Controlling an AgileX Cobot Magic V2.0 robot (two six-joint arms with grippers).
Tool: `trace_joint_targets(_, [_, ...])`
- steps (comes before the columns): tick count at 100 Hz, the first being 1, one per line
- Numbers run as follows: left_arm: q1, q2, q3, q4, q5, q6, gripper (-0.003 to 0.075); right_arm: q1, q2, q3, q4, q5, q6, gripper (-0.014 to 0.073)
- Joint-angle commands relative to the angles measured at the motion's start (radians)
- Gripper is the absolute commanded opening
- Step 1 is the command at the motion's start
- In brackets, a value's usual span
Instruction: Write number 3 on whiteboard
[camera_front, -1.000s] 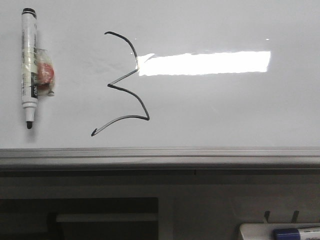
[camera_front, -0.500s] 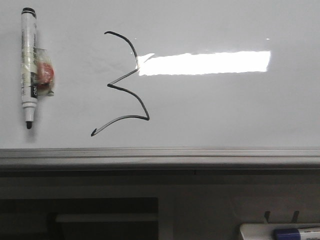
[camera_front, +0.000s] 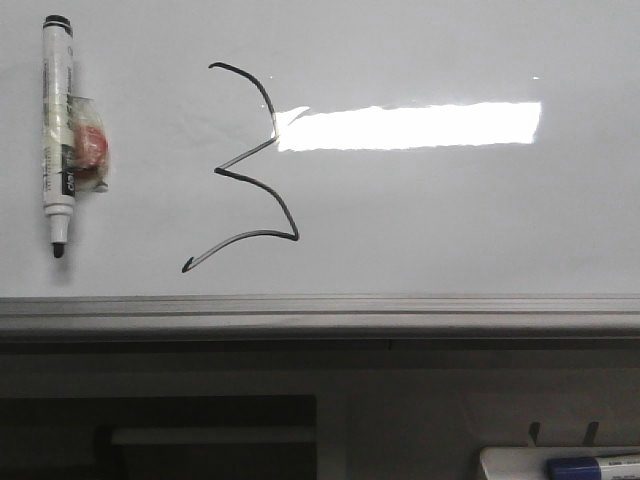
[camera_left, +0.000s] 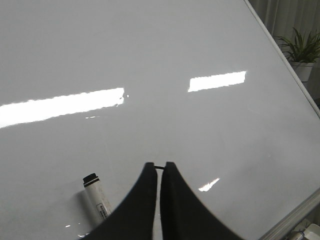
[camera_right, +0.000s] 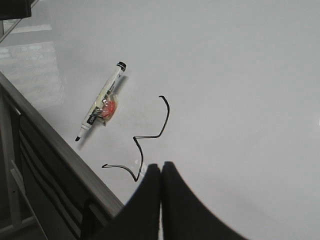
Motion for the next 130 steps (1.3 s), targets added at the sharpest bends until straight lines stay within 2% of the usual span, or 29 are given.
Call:
trace_joint_targets(1, [0.002,0.004,-0.026,-0.001,-0.072,-0.003,-0.002,-0.005,0.0,-0.027,-0.008,-0.081,-0.004,-0.0061])
trace_joint_targets(16, [0.011,0.001,-0.026,-0.001,-0.072,-0.006,-0.0021,-0.005,0.0,-0.027,-0.008,-0.081,-0.004,-0.0061])
trace_joint_targets(28, [0.086,-0.02,-0.015,0.003,-0.074,-0.006,-0.002,-0.005,0.0,-0.027,-0.008,-0.081,-0.004,-0.0061])
trace_joint_targets(40, [0.214,-0.095,0.041,0.078,-0.074,-0.006,-0.0021,-0.005,0.0,-0.027,-0.008,-0.081,-0.004,-0.0061])
trace_joint_targets(52, [0.392,-0.221,0.128,0.191,-0.064,-0.006,-0.002,-0.005,0.0,-0.027,-0.008,-0.081,-0.004,-0.0061])
trace_joint_targets(73, [0.677,-0.419,0.273,0.194,-0.019,-0.014,-0.002,-0.005,0.0,-0.027,-0.008,-0.081,-0.004,-0.0061])
trace_joint_targets(83, [0.76,-0.421,0.31,0.183,-0.015,-0.014,-0.002,-0.005,0.0,-0.027,-0.008,-0.081,-0.004,-0.0061])
trace_joint_targets(96, [0.768,-0.423,0.355,0.178,0.001,-0.014,-0.002,-0.005,0.0,-0.027,-0.008,-0.081,-0.004,-0.0061])
trace_joint_targets(109, [0.768,-0.423,0.353,0.174,0.145,-0.018,-0.002,-0.005,0.0,-0.027,-0.008,-0.081,-0.004,-0.0061])
trace_joint_targets(125, [0.768,-0.423,0.353,0.174,0.328,-0.119,-0.002,-0.005,0.0,-0.027,-0.008,-0.081,-0.004,-0.0061])
trace_joint_targets(130, [0.768,-0.423,0.355,0.174,0.33,-0.127,-0.002,-0.005,0.0,-0.027,-0.008,-0.081,-0.004,-0.0061])
